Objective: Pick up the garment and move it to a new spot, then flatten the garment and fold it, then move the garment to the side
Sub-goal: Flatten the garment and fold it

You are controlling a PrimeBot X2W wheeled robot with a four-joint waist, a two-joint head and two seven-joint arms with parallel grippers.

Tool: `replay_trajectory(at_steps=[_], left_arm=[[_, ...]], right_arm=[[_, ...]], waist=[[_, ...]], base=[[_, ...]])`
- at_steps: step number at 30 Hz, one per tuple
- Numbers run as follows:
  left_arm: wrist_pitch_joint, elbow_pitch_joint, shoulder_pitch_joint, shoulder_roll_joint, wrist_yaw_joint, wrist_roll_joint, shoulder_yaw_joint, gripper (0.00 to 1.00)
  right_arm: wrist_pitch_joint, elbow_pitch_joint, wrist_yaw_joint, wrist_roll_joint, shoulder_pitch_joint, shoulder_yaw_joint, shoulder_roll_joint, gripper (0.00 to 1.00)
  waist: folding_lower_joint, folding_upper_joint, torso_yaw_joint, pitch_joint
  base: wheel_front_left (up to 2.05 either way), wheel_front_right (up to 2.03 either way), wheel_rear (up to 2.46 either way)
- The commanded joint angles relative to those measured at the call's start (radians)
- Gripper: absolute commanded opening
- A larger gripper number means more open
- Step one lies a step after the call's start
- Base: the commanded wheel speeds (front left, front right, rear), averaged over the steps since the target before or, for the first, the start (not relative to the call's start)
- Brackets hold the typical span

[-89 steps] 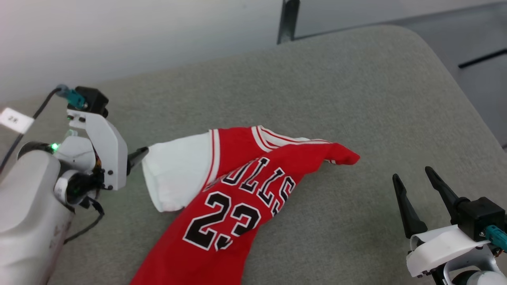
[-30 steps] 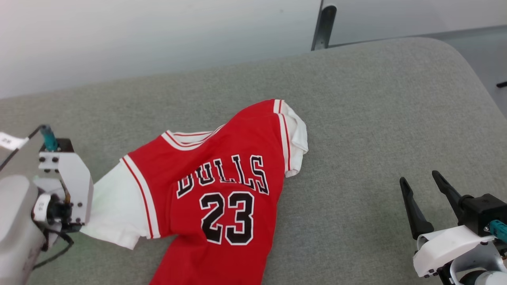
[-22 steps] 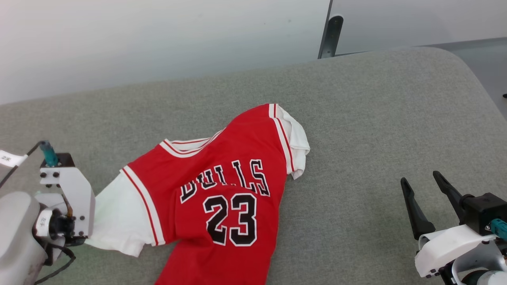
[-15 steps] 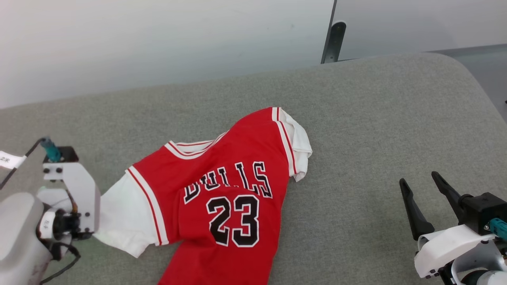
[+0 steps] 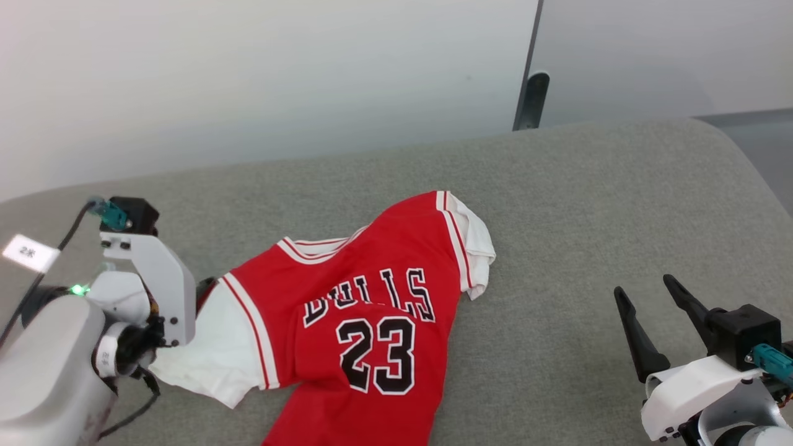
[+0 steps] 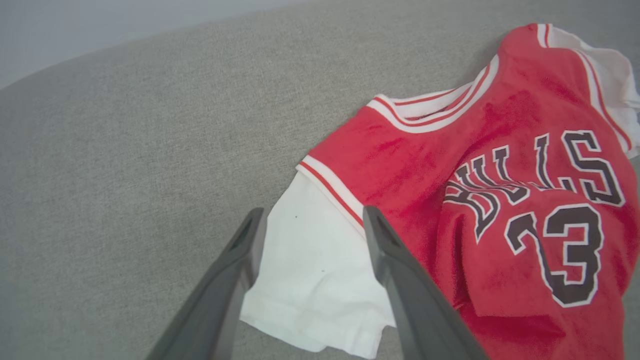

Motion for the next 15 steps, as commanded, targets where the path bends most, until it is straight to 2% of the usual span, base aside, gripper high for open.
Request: replay_trajectory(at_steps=[1,9,15], left_arm=[[-0.028,-0.009,0.026,-0.005,-0.007,-0.005,0.01,1.0],[-0.27,-0.091,0.109,-0.021,-0.072,0.014,0.032,1.0],[-0.475,-0.16,0.198,-0.026,-0.08,0.038,0.064,1.0]], right_arm=[[0.002,0.002,-0.001,0.004,0.013,0.006,-0.003,1.0],[0.001,0.006,-0.001,0.01,0.022,0.007,-0.01,1.0],[-0.002,0.013,-0.001,0.021,0.029,0.012,-0.006,1.0]], waist=[[0.0,0.0,0.016,-0.018],[0.0,0.0,0.062,-0.062],[0.0,0.0,0.107,-0.091]], base=[[0.0,0.0,0.0],[0.0,0.0,0.0],[0.0,0.0,0.0]])
